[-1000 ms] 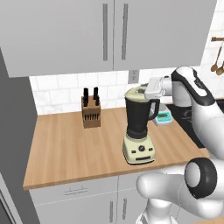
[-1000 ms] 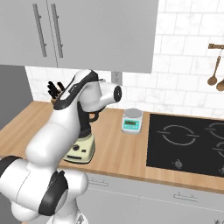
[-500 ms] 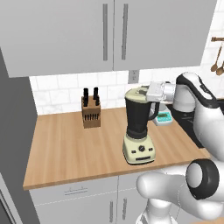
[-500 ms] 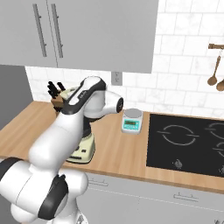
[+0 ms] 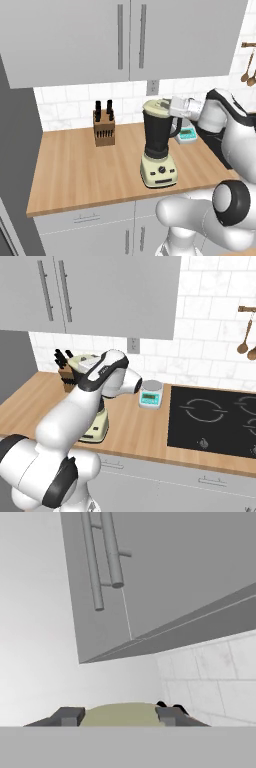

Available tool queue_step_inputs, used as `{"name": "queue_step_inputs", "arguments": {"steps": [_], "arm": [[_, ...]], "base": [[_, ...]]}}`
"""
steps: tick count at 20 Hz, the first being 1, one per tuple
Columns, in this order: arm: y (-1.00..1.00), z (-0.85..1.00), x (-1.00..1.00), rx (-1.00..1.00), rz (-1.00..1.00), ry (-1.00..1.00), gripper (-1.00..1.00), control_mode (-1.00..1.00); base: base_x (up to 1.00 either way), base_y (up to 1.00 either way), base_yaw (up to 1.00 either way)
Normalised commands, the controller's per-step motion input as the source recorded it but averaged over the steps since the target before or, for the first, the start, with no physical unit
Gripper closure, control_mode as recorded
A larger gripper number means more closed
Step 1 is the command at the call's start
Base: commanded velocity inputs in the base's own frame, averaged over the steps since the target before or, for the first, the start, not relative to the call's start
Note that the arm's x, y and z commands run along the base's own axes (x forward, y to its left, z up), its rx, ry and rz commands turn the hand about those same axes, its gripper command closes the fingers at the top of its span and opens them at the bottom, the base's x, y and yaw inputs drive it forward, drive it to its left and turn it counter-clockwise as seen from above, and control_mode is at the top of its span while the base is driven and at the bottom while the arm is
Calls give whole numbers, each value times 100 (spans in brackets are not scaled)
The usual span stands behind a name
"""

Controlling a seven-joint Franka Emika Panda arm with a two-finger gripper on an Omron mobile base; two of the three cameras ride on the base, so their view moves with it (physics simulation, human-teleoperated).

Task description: Close the lid blender by securely placing the lid on top.

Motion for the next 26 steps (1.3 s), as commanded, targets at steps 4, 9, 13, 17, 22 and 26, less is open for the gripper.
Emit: {"name": "queue_step_inputs", "arguments": {"steps": [4, 9, 13, 17, 22, 26], "arm": [[0, -62, 0, 0, 1, 0, 100, -100], [0, -54, -1, -8, 0, 0, 100, -100], [0, -23, -7, -12, -1, 0, 100, -100], [18, -7, -1, -6, -2, 0, 100, -100], [17, -13, 0, -7, -1, 0, 100, -100], [-2, -12, 0, -7, 0, 0, 100, -100]], "base": [[0, 0, 0], [0, 0, 0], [0, 0, 0], [0, 0, 0], [0, 0, 0], [0, 0, 0]]}}
